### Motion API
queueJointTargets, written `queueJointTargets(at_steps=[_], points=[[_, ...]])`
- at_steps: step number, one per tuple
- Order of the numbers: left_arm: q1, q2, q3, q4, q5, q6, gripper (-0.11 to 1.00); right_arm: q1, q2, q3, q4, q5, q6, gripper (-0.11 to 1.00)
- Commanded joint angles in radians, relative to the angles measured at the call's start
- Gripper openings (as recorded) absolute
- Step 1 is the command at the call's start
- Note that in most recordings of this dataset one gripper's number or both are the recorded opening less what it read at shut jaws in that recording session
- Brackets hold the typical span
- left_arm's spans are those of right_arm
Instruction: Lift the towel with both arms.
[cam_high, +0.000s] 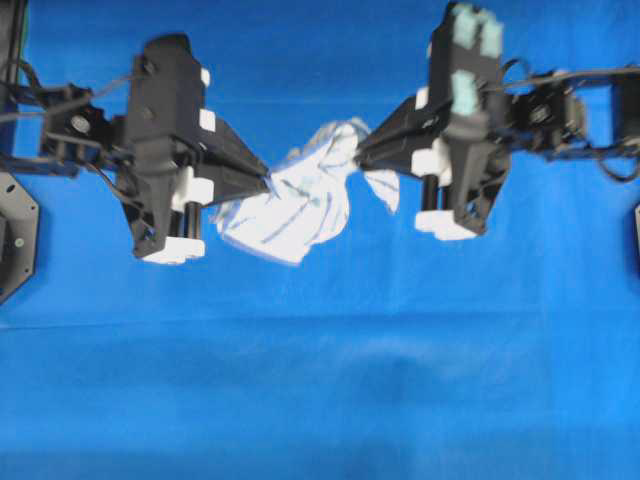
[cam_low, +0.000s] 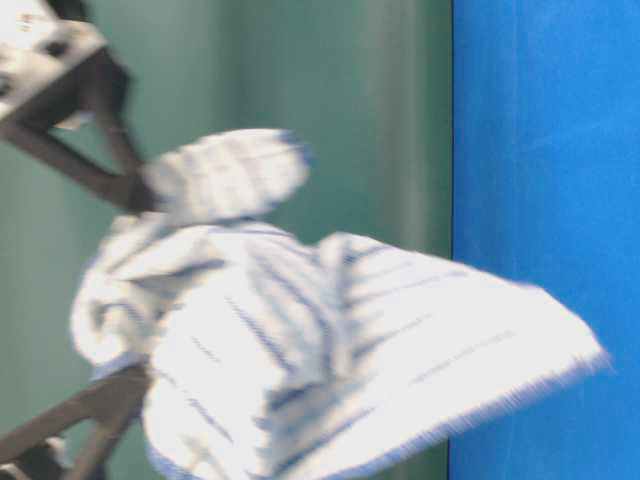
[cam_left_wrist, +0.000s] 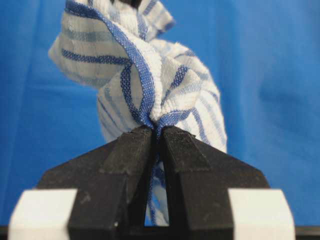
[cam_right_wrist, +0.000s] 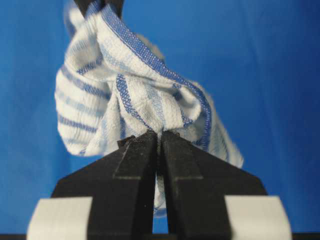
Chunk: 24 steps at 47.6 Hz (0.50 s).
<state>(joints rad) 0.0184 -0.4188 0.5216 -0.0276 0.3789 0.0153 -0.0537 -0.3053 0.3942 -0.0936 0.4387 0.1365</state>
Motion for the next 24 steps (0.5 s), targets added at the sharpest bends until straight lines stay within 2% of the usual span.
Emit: queueJointTargets(at_steps=[1, 13, 24], points=[[0.003, -0.031, -0.067, 0.005, 0.037, 0.002, 0.04, -0.002, -0.051, -0.069, -0.015, 0.026, -0.002, 0.04], [0.003, -0.061, -0.193, 0.015, 0.118, 0.012, 0.04, -0.002, -0.106, -0.176, -0.044, 0.109, -0.003, 0.04], [0.003, -0.057, -0.288, 0.017, 0.167, 0.061, 0.04, -0.002, -0.129, -0.236, -0.055, 0.155, -0.005, 0.04]])
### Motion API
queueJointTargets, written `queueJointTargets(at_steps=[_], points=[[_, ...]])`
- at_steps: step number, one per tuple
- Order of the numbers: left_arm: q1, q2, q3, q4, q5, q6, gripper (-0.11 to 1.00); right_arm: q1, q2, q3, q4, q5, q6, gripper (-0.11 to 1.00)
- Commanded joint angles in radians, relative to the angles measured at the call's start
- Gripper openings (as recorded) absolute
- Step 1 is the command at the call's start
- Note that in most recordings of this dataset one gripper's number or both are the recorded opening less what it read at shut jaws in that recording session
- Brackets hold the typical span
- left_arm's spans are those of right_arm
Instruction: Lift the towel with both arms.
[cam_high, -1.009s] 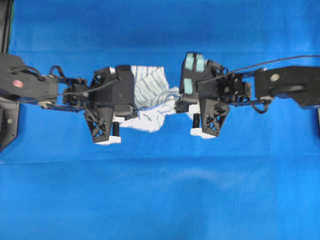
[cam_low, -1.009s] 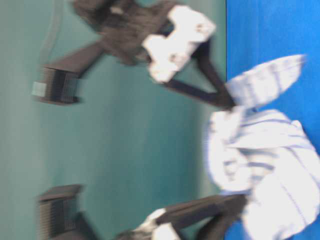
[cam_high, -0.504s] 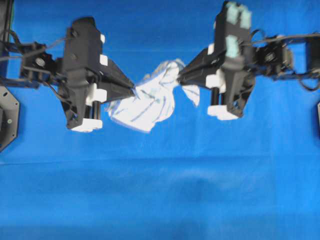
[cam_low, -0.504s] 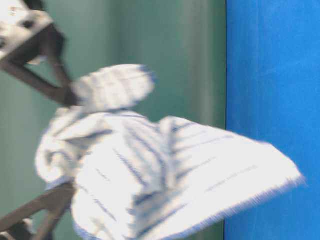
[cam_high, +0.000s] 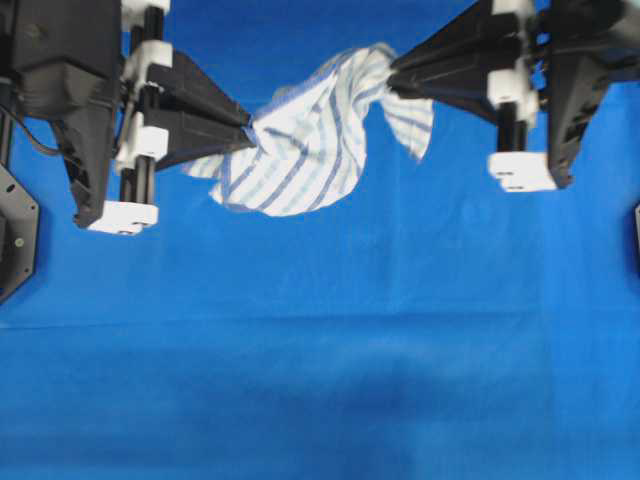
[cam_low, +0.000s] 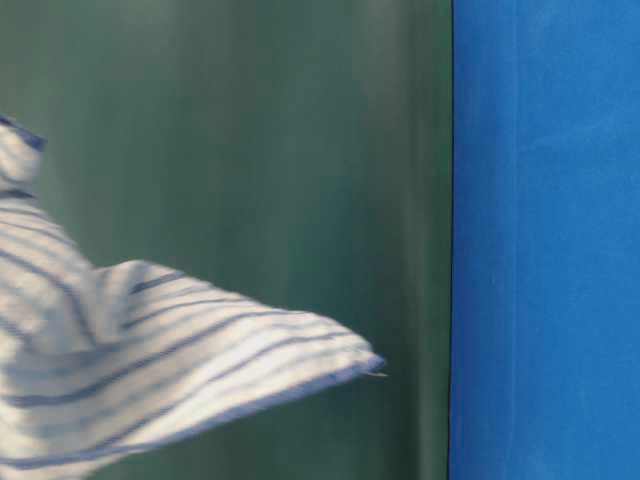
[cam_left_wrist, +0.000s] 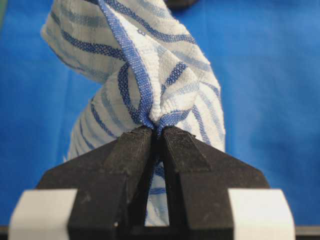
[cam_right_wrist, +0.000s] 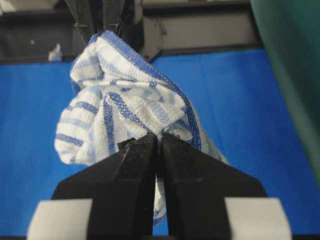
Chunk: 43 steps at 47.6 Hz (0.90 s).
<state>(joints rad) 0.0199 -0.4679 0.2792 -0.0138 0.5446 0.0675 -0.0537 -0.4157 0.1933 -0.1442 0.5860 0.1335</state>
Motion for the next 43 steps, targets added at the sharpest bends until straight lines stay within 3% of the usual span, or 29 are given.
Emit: queueJointTargets(at_steps=[1, 32, 34, 38, 43], points=[[0.002, -0.008, -0.049, 0.003, 0.002, 0.012, 0.04, -0.002, -0.020, -0.037, -0.005, 0.011, -0.002, 0.04], [0.031, -0.020, -0.040, 0.003, -0.005, 0.021, 0.05, -0.002, -0.011, -0.037, -0.011, 0.025, -0.057, 0.04], [0.031, -0.020, -0.038, 0.003, -0.005, 0.020, 0.10, -0.002, -0.011, -0.037, -0.012, 0.025, -0.057, 0.04], [0.031, -0.020, -0.037, 0.003, -0.005, 0.020, 0.32, -0.002, -0.011, -0.037, -0.012, 0.026, -0.057, 0.08], [0.031, -0.020, -0.034, 0.002, -0.005, 0.020, 0.65, -0.002, -0.009, -0.034, -0.017, 0.028, -0.057, 0.39]])
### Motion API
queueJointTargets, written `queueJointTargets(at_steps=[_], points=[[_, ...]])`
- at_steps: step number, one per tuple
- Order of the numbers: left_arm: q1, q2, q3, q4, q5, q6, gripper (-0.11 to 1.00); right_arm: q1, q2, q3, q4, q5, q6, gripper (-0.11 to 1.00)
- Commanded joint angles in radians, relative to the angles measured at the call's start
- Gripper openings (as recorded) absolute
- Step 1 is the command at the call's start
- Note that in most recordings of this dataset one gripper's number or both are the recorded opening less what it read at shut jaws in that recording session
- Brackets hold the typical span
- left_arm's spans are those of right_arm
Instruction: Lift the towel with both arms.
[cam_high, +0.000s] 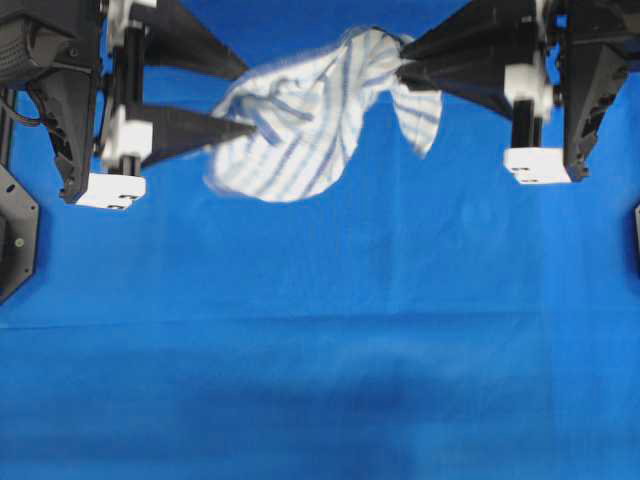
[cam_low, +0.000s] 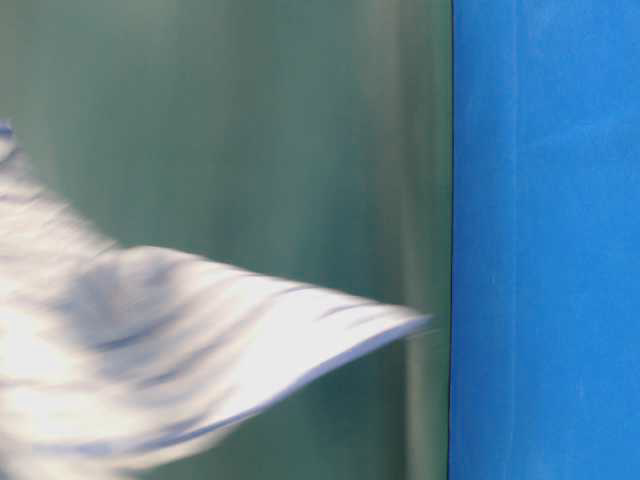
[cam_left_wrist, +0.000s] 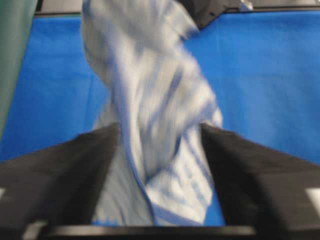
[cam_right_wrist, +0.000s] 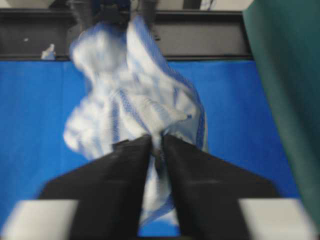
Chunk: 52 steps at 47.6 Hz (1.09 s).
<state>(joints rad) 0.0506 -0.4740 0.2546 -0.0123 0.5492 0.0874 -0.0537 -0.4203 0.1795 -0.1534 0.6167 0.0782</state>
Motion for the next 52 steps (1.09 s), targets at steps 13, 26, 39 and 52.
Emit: queueJointTargets(at_steps=[13, 26, 39, 52], points=[[0.000, -0.017, 0.011, -0.003, -0.009, -0.003, 0.87, -0.003, -0.005, -0.011, -0.034, 0.000, 0.009, 0.63], [-0.028, 0.006, 0.158, -0.006, -0.107, -0.008, 0.87, 0.002, 0.006, 0.112, -0.020, -0.020, 0.043, 0.64], [-0.049, 0.046, 0.397, -0.008, -0.400, -0.011, 0.87, 0.005, 0.044, 0.327, -0.020, -0.184, 0.133, 0.63], [-0.049, 0.121, 0.566, -0.014, -0.652, -0.017, 0.87, 0.008, 0.121, 0.462, -0.018, -0.344, 0.195, 0.63]])
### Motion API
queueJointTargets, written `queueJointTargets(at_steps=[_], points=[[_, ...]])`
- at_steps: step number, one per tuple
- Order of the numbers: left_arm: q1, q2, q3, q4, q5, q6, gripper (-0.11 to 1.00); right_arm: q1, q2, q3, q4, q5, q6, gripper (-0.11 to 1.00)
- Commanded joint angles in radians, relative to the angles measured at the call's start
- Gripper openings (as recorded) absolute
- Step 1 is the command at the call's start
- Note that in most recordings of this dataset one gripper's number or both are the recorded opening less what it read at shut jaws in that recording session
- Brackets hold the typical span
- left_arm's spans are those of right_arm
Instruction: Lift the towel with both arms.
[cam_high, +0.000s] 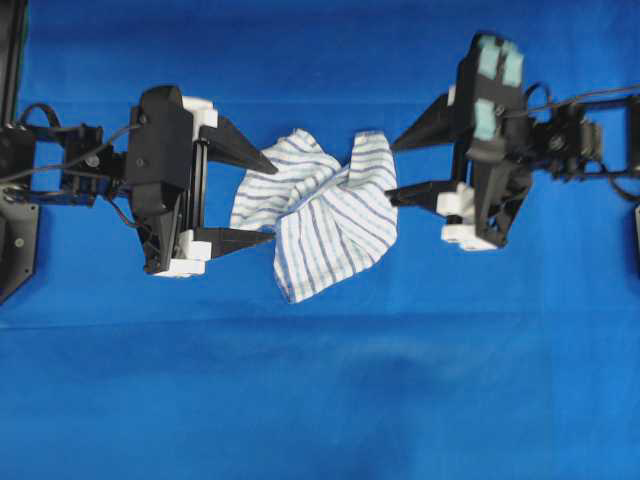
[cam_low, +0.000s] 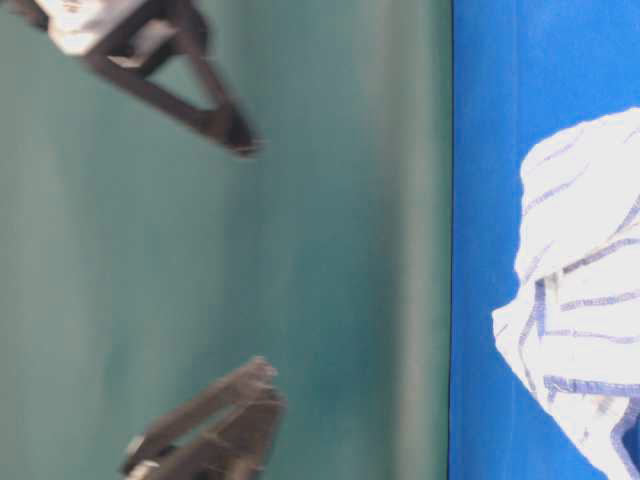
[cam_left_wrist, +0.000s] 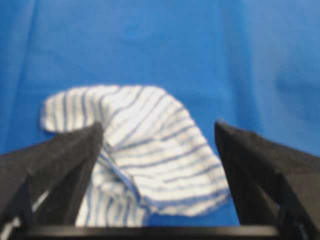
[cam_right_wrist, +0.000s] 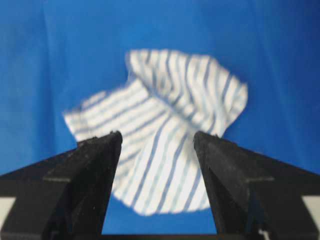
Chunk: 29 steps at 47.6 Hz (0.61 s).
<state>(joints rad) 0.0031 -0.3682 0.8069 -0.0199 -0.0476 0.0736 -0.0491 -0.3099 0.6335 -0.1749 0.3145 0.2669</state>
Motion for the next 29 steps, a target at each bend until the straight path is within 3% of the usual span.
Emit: queueJointTargets(at_steps=[1, 11, 29], points=[[-0.002, 0.025, 0.021, -0.008, -0.067, -0.005, 0.87, 0.003, 0.018, 0.017, 0.002, -0.051, 0.009, 0.63], [-0.003, 0.176, 0.060, -0.011, -0.170, -0.041, 0.87, 0.008, 0.144, 0.054, 0.003, -0.123, 0.058, 0.63], [-0.025, 0.422, 0.040, -0.009, -0.258, -0.052, 0.87, 0.048, 0.353, 0.048, 0.005, -0.201, 0.074, 0.63]])
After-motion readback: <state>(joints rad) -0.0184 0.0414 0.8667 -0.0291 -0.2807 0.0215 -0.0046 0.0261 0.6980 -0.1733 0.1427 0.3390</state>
